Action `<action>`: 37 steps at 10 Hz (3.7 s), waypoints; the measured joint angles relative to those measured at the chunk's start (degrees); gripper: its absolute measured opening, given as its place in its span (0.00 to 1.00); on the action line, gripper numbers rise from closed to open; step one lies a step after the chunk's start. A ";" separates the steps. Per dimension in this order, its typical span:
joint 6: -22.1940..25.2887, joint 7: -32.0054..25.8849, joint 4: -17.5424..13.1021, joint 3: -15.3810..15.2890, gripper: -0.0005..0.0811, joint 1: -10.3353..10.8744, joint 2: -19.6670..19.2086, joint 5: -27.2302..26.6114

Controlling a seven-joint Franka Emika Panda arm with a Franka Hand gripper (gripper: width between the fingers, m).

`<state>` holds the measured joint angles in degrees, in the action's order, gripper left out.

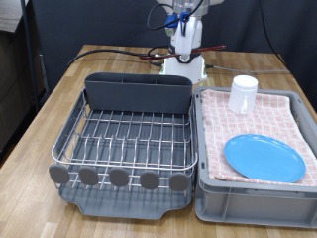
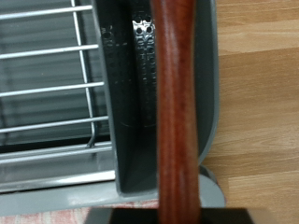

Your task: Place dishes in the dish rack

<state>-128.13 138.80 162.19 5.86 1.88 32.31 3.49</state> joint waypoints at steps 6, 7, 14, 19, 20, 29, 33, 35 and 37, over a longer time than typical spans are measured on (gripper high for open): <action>-2.48 -14.94 1.21 11.05 0.11 2.08 -0.19 -6.70; -3.58 -16.40 1.70 12.27 0.11 2.78 -0.58 -8.13; -14.06 -23.59 3.11 20.15 0.11 4.63 -6.89 -12.83; -16.78 -15.96 3.16 15.26 0.47 -1.06 -9.54 -3.16; -16.43 -11.72 3.07 12.26 0.47 -3.34 -9.54 1.28; -3.26 0.00 -5.00 -6.26 0.99 -2.01 -3.84 13.98; -0.06 -16.89 -11.55 -5.90 0.99 7.25 -6.14 7.79; -0.01 -19.65 -12.74 -5.19 0.99 8.19 -7.58 7.19; -5.22 -22.11 -12.85 -5.30 0.99 8.74 -8.24 7.95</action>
<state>-133.35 116.69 149.35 0.56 10.62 24.06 11.44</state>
